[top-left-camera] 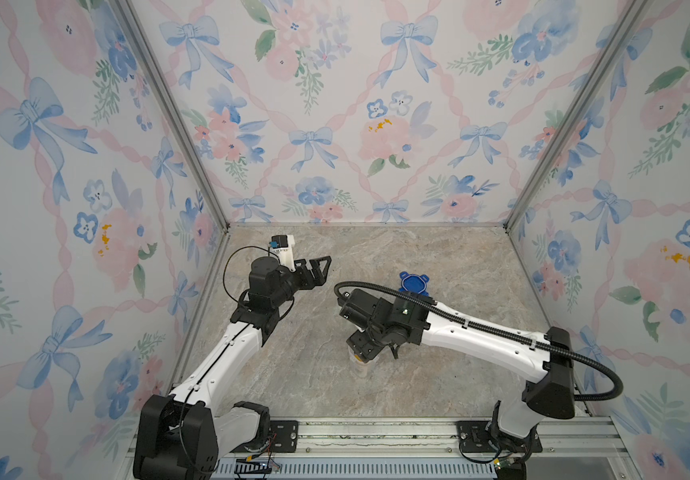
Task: Pack away toiletry kits
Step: Place the toiletry item into the container, then pick up the lid from the center of the board.
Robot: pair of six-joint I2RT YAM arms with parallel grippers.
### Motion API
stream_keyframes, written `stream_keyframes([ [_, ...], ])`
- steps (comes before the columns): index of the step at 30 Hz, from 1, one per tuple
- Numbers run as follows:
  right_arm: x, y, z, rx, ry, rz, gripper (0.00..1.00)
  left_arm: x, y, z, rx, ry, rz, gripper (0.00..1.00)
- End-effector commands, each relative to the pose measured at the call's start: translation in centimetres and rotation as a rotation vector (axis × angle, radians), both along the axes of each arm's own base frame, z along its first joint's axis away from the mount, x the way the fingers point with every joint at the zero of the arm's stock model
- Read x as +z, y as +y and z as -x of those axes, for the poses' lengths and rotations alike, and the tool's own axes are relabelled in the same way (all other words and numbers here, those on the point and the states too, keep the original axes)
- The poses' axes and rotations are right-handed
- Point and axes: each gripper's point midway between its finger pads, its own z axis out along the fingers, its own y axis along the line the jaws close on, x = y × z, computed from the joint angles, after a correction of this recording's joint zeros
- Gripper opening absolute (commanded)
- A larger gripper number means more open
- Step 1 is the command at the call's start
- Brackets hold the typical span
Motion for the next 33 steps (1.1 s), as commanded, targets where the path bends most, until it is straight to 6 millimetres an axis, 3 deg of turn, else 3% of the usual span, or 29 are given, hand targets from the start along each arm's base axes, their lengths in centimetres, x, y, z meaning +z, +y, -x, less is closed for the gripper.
stream_keyframes([
  [1,6.0,-3.9,-2.4,-0.053,-0.141,-0.051,0.87,-0.3,-0.2,-0.2,-0.024,0.007,-0.021,0.98],
  [3,6.0,-6.2,-4.5,-0.111,-0.139,-0.075,1.0,-0.7,-0.6,-0.3,-0.04,0.021,-0.018,0.98],
  [4,5.3,-7.4,-5.5,-0.145,-0.116,-0.082,0.97,-0.7,-0.9,-0.4,-0.048,0.023,-0.017,0.98],
  [9,-1.4,-14.0,-13.0,-0.353,0.02,-0.068,0.97,-1.1,-4.5,-1.3,-0.165,0.055,-0.009,0.98],
  [14,-7.1,-17.2,-19.0,-0.38,0.086,0.09,0.97,-0.3,-7.6,-1.9,-0.237,0.044,-0.013,0.98],
  [18,-9.5,-17.1,-22.2,-0.337,0.051,0.147,0.97,-1.2,-8.1,-1.7,-0.246,0.053,-0.031,0.98],
  [22,-11.5,-15.3,-23.7,-0.261,0.07,0.188,0.99,-3.1,-7.8,-1.6,-0.229,0.091,-0.047,0.98],
  [26,-13.1,-13.0,-23.6,-0.185,0.057,0.268,0.82,-4.0,-7.7,-1.8,-0.22,0.111,-0.055,0.98],
  [30,-14.7,-12.2,-23.7,-0.168,0.065,0.327,0.62,-4.0,-7.4,-2.0,-0.216,0.117,-0.046,0.98],
  [33,-15.9,-11.9,-23.5,-0.143,0.057,0.398,0.54,-3.7,-7.0,-2.0,-0.21,0.111,-0.041,0.98],
])
